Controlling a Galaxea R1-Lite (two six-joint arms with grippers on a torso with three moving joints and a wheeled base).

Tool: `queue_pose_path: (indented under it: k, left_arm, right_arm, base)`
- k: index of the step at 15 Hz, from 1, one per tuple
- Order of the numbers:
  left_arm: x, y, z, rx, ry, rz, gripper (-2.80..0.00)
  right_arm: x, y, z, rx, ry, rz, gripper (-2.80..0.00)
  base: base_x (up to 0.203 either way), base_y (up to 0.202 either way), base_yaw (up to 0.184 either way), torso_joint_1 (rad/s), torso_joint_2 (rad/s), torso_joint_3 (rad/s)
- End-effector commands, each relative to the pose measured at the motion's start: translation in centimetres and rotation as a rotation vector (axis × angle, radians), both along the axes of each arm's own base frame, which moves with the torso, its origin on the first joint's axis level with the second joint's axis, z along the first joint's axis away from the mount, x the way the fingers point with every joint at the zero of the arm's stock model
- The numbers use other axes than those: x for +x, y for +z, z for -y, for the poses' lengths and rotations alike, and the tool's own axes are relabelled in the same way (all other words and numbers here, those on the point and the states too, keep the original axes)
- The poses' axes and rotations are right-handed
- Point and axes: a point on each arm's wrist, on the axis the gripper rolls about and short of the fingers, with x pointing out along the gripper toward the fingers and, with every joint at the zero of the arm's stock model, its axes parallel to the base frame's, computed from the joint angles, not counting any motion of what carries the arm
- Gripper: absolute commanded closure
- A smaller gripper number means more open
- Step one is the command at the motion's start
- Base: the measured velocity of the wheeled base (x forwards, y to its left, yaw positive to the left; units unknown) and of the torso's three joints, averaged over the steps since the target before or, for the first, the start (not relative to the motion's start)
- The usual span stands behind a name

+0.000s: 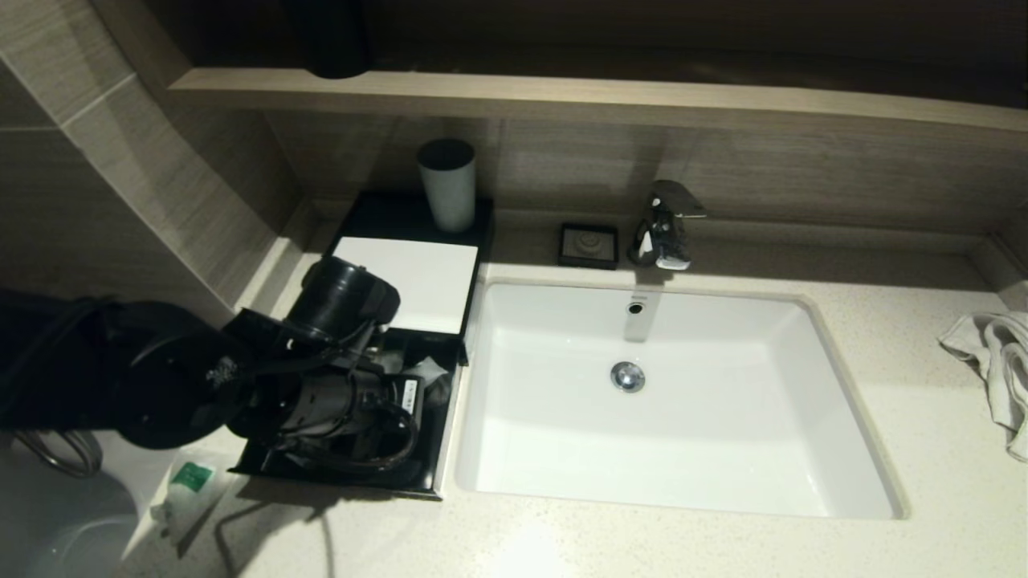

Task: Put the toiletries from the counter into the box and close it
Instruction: Place the bathroom toiletry into the drawer

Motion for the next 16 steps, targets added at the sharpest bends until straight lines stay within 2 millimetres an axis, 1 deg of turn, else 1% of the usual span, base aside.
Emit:
queue_pose_path:
  k: [1,6,10,11,16]
  left_arm:
    - [0.2,-0.3,0.0,0.007,0.003,-0.008,0.00]
    - [0.8,0.2,0.3,-0.003,0.004,0.012,0.00]
    - [1.3,-0.1,0.0,-0.005,0.020,0.012,0.00]
    - [1.4,-0.1,0.0,-0.005,0.023,0.014,-2.80]
    - [1.7,0.3,-0.4,-0.012,0.038,0.028,-2.80]
  right_arm:
    - [0.0,0.0,0.0,0.000,0.000,-0.002,0.00]
    - [0.0,0.0,0.0,0.000,0.000,-0.002,0.00]
    - [0.0,0.0,0.0,0.000,0.000,-0.002,0.00]
    - [0.0,0.0,0.0,0.000,-0.001,-0.003,0.00]
    - [0.0,0.0,0.0,0.000,0.000,-0.002,0.00]
  base:
    - [0.000,0.000,0.000,0.000,0.00,0.000]
    - [0.000,0.000,0.000,0.000,0.00,0.000]
    - [0.000,0.000,0.000,0.000,0.00,0.000]
    - [0.000,0.000,0.000,0.000,0.00,0.000]
    - [0.000,0.000,0.000,0.000,0.00,0.000]
